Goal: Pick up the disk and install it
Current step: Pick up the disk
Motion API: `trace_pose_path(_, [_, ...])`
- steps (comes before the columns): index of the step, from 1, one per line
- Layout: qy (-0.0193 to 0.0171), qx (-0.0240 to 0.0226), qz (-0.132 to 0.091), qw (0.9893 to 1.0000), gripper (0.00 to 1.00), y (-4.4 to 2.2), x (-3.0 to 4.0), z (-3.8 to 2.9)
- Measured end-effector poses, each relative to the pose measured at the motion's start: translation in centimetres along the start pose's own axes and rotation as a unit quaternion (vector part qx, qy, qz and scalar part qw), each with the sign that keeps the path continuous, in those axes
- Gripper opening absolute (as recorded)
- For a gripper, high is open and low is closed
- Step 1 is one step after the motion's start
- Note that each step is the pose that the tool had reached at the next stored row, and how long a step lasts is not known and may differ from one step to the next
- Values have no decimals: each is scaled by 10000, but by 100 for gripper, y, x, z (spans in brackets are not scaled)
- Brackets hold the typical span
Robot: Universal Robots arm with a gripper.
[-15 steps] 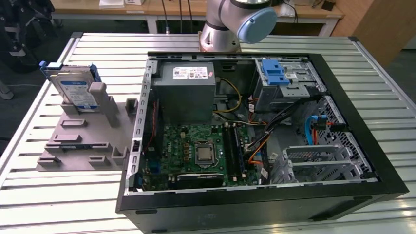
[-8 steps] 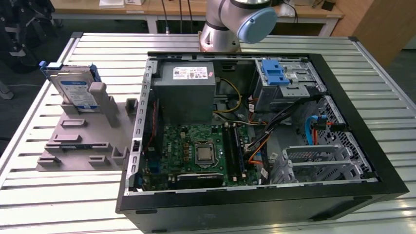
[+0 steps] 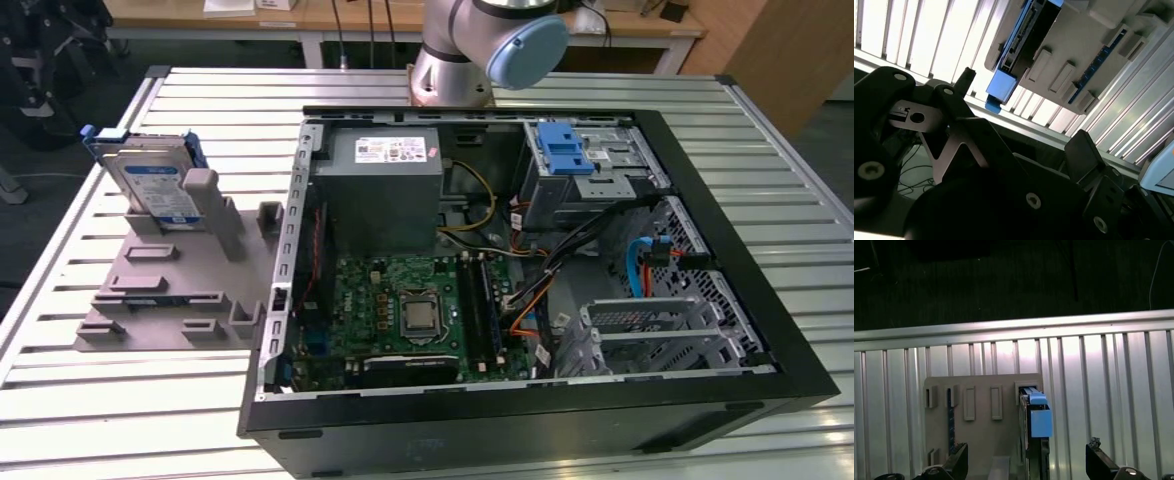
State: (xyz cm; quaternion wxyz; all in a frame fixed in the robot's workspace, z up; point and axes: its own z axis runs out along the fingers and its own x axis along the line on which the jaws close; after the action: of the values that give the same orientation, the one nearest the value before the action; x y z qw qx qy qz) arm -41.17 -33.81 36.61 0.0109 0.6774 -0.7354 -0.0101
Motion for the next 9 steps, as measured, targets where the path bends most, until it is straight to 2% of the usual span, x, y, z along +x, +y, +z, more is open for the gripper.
trace_pose_path(1, [0,1,0,10000,99,-1,0,40])
trace_pose_path(9, [0,0,0,10000,99,-3,0,78])
